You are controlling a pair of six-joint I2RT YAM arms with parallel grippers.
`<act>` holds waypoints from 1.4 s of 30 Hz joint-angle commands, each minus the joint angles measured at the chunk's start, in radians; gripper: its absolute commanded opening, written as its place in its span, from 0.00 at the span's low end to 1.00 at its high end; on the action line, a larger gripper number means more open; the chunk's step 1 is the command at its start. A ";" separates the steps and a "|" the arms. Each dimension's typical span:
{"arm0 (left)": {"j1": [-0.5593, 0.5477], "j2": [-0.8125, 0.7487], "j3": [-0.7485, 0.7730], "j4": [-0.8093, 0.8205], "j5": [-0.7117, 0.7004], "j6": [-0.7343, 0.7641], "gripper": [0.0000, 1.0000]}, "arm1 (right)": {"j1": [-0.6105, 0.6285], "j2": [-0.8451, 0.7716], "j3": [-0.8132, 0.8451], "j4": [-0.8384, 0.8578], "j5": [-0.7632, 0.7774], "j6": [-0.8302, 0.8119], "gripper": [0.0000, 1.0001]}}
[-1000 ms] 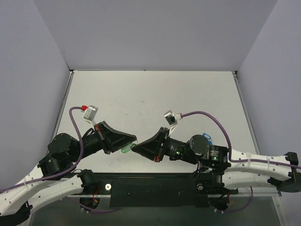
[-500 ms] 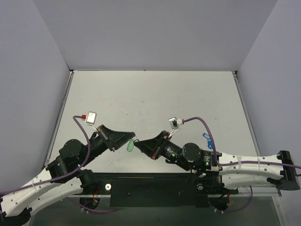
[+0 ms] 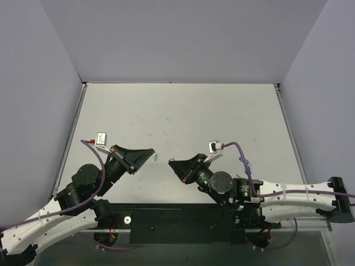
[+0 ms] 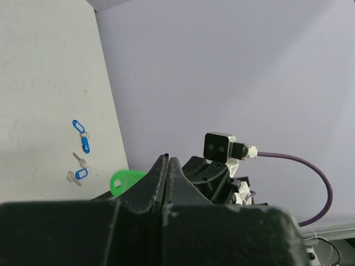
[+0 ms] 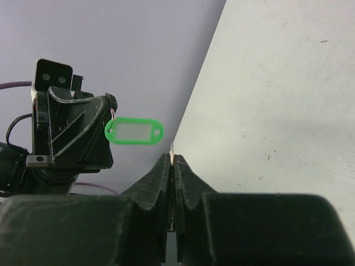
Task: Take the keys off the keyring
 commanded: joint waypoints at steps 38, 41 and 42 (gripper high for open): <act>0.326 0.392 0.339 -0.753 0.208 0.729 0.00 | 0.097 -0.359 0.045 -1.268 0.324 0.455 0.00; 0.458 0.384 0.310 -0.756 0.311 0.783 0.00 | 0.090 -0.395 0.039 -1.432 0.365 0.604 0.00; 0.473 0.387 0.306 -0.747 0.375 0.797 0.00 | 0.087 -0.402 0.041 -1.520 0.377 0.700 0.00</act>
